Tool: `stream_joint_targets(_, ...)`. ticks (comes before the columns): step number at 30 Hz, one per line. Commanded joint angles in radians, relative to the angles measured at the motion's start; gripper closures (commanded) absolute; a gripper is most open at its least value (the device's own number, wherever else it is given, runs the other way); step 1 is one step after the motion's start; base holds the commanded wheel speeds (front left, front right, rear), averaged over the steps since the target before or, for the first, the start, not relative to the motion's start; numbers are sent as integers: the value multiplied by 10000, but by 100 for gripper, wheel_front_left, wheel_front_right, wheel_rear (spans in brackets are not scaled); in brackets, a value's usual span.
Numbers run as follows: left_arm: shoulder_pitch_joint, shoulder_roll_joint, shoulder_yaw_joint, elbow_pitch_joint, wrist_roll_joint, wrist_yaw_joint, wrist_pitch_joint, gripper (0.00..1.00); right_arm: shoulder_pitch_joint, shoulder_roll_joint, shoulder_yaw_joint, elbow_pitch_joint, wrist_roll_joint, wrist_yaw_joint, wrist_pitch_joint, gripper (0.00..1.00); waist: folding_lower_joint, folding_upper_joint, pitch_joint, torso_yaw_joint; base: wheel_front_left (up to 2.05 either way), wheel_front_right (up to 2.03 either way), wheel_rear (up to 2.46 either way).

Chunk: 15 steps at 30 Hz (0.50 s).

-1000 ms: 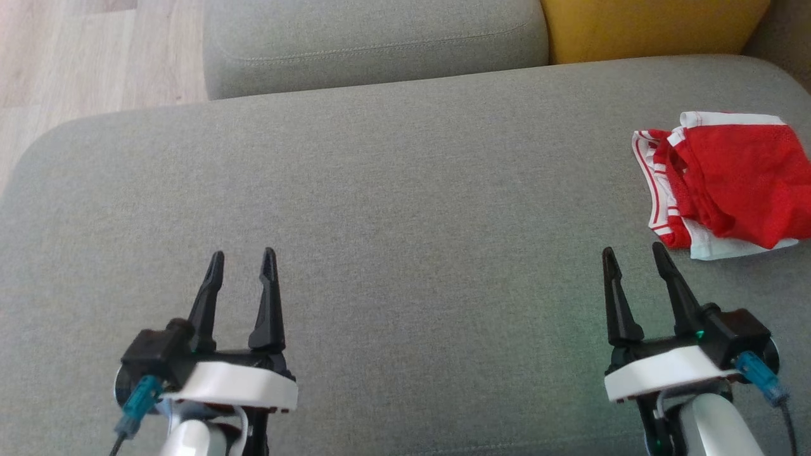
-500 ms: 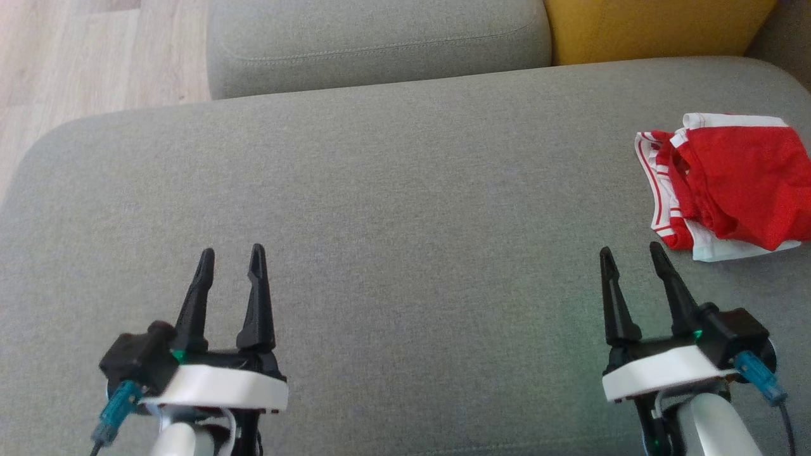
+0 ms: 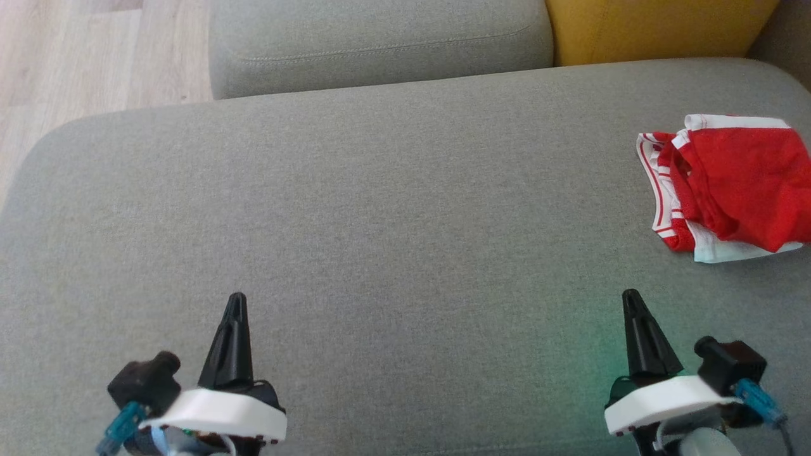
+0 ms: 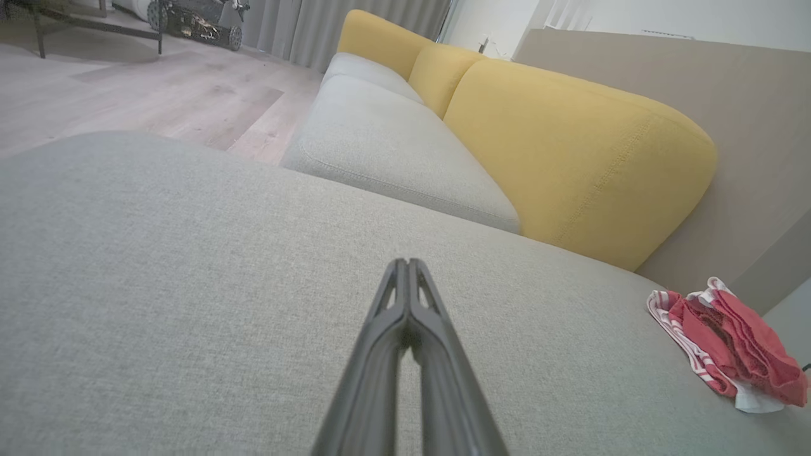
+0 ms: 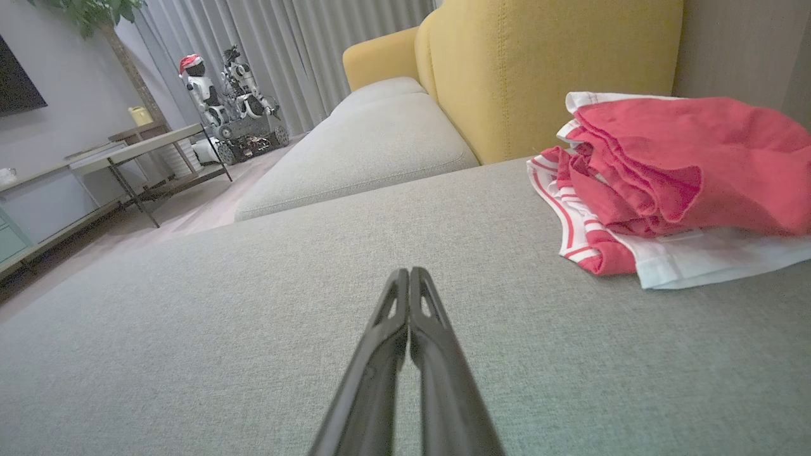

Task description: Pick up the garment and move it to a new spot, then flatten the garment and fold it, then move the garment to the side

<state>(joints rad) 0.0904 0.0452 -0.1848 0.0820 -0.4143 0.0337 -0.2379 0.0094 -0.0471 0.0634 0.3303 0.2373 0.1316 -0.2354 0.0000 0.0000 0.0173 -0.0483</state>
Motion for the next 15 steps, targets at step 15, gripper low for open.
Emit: stream_joint_targets(15, -665, 164, 335, 16, -1801, -304, 358, 100, -523, -147, -132, -421, 2038, -2, 409, 100, 0, 0, -20, 64, 0, 0, 0)
